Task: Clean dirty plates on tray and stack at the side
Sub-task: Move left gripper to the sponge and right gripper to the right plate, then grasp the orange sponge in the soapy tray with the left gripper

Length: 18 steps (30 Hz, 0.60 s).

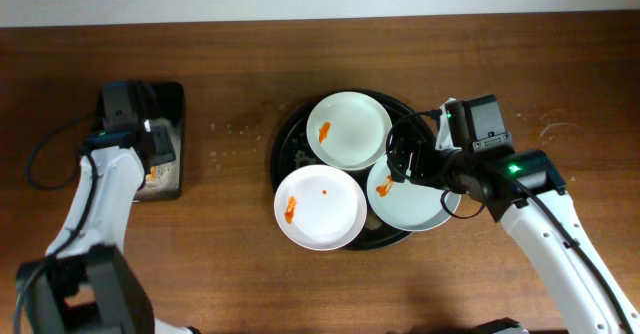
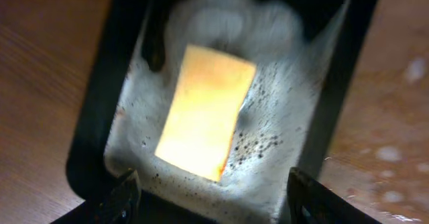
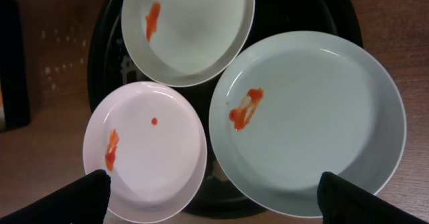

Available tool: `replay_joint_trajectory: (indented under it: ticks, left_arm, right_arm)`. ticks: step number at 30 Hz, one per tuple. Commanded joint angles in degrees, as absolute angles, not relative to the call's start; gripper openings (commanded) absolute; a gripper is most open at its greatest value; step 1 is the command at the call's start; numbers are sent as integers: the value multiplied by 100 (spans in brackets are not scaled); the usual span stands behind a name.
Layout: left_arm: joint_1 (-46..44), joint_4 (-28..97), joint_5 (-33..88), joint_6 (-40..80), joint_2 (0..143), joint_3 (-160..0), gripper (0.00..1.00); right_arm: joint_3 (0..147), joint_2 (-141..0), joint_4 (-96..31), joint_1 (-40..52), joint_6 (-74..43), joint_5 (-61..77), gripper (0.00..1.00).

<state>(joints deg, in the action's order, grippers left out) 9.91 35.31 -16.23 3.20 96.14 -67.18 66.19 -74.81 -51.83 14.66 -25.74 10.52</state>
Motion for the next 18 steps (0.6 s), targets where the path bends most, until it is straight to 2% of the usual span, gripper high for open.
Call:
replay_joint_trajectory:
  ticks: [1, 3, 5, 10, 13, 18]
  left_arm:
    - [1210, 3498, -1710, 36, 10044, -6661, 67]
    - [1382, 3452, -1708, 36, 10136, -6661, 67]
    - [1579, 3275, -1579, -95, 10191, -6661, 73]
    - [2156, 2926, -99, -937, 10632, -6661, 72]
    - [2191, 2707, 51, -1151, 10650, -6661, 75]
    - [2176, 2506, 30, -1321, 10925, -6661, 68]
  right_arm:
    - [6707, -7518, -5223, 1448, -2600, 980, 99]
    - [6707, -7518, -5339, 1448, -2600, 978, 99]
    - [6707, -7518, -5404, 1448, -2602, 980, 99]
    - [6702, -7518, -5714, 1448, -2602, 978, 99]
    - [6696, -7518, -5791, 1450, -2604, 980, 99]
    - [6696, -7518, -5817, 1450, -2602, 980, 99]
